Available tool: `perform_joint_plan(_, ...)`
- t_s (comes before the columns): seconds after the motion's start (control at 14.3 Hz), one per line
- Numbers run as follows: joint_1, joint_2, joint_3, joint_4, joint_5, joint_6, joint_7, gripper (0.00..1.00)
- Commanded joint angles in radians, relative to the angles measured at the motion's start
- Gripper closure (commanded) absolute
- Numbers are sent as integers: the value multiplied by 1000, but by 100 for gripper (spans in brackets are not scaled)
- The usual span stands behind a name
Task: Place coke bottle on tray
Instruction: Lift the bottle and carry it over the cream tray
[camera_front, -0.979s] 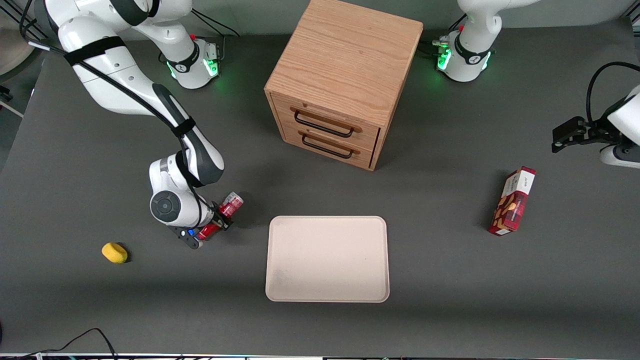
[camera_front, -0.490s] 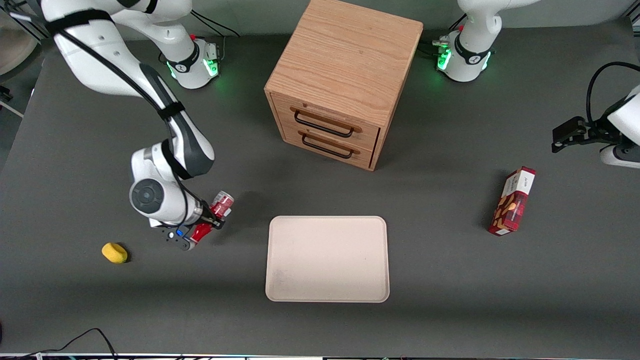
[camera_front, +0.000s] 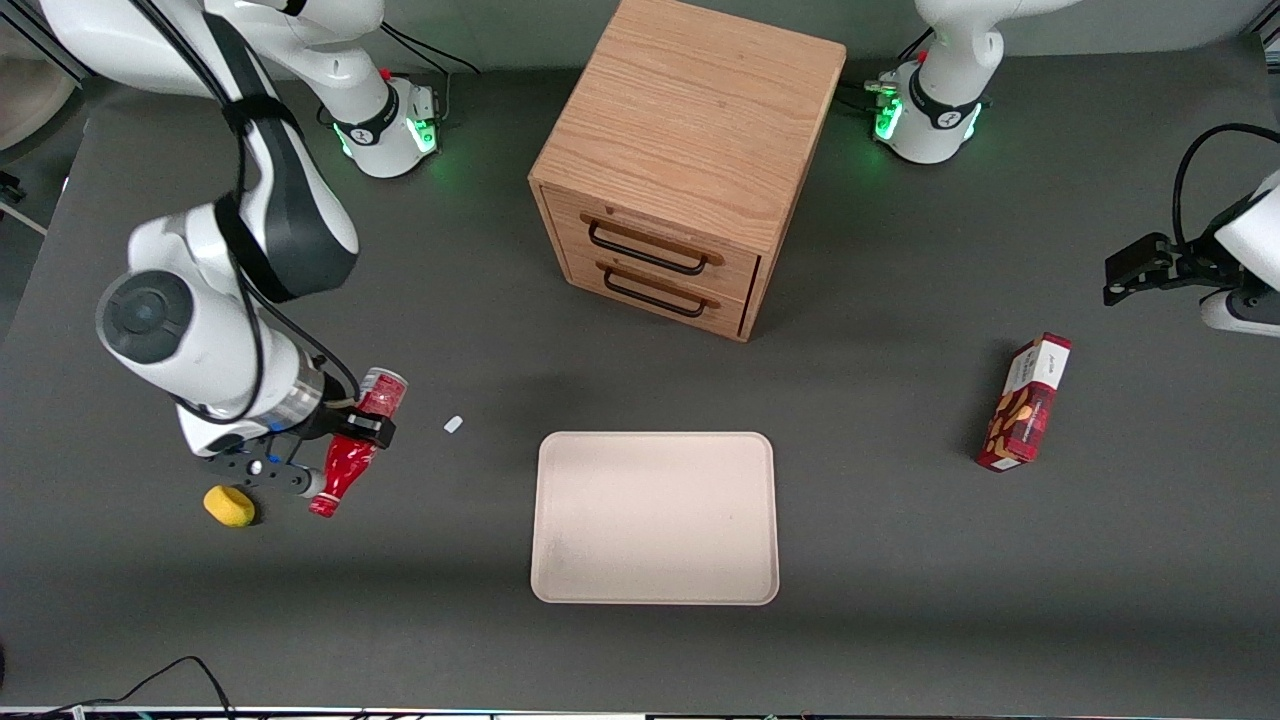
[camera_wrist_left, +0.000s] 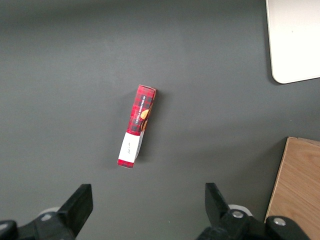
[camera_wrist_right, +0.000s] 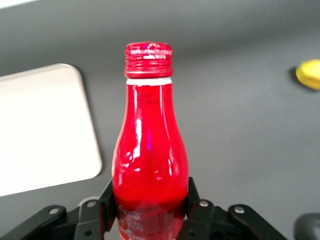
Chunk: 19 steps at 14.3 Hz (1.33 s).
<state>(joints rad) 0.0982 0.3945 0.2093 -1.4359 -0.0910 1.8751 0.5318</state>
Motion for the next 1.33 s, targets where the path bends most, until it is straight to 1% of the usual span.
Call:
perform_joint_plan(0.0, 11, 116, 48, 207, -1, -53, -26, 100)
perform_joint_plan(0.14, 12, 202, 113, 309, -7, -50, -7, 100)
perform_joint_plan(0.21, 14, 254, 131, 360, -7, -44, -4, 100)
perform_joint_plan(0.28, 18, 308, 148, 399, -6, -25, 3, 100)
perform_joint_plan(0.35, 35, 349, 165, 408, -7, 34, 25, 100)
perform_joint_plan(0.56, 72, 464, 168, 407, -9, 206, 42, 100)
perform_joint_plan(0.77, 89, 555, 174, 405, -9, 288, 39, 100)
perform_joint_plan(0.84, 107, 579, 173, 405, -13, 308, 36, 100)
perform_joint_plan(0.98, 109, 628, 173, 404, -51, 349, 33, 100)
perform_joint_plan(1.12, 109, 656, 170, 402, -62, 351, 21, 100)
perform_joint_plan(1.26, 106, 673, 162, 396, -104, 351, -35, 100)
